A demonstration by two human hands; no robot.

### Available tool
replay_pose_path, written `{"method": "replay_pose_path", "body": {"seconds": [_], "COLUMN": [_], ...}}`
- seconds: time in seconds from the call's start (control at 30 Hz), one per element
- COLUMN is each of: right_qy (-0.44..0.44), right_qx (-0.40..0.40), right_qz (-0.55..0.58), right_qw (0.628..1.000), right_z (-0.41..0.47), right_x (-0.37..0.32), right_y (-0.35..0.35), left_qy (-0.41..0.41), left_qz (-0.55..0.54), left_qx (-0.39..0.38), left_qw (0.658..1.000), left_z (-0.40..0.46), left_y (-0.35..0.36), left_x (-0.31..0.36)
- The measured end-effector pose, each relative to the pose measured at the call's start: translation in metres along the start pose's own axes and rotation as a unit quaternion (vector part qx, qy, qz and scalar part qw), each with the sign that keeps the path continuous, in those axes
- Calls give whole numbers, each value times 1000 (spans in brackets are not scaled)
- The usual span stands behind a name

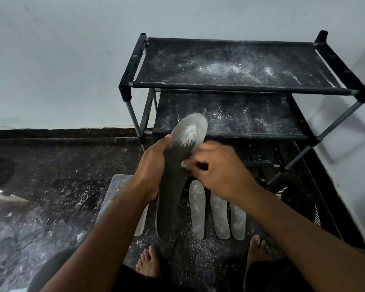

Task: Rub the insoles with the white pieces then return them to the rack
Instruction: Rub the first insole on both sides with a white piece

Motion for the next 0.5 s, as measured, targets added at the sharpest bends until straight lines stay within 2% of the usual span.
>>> {"method": "replay_pose_path", "body": {"seconds": [0.1,0.17,0.23,0.27,0.3,0.43,0.5], "right_qy": [39,62,45,32,26,52,60], "right_qx": [108,63,-16,-25,-12,136,108], "right_qz": [-38,-38,-5,10,18,-29,-34], "right_qw": [993,995,999,999,999,989,992], "right_z": [5,6,3,2,3,5,5], "right_x": [17,20,13,10,9,19,18], "right_y": [-24,-17,2,5,3,-25,-18], "left_qy": [7,16,29,30,27,19,17], "left_qz": [-12,-2,29,34,36,27,36], "left_qx": [-23,-21,0,5,8,-4,-6], "left_qw": [1000,1000,999,999,999,999,999], "left_z": [-2,-1,2,4,5,4,2], "left_y": [4,4,1,0,-1,2,4], "left_x": [1,1,0,-1,-1,-2,-4]}}
Point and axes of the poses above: each hand's wrist, its own z-axis towards the middle knuckle, its own y-axis out of the palm, x = y × z, the point moved 4 cm from there along z, towards the middle knuckle, and after that the axes turned 3 degrees about -x, right-handed, at the moved point
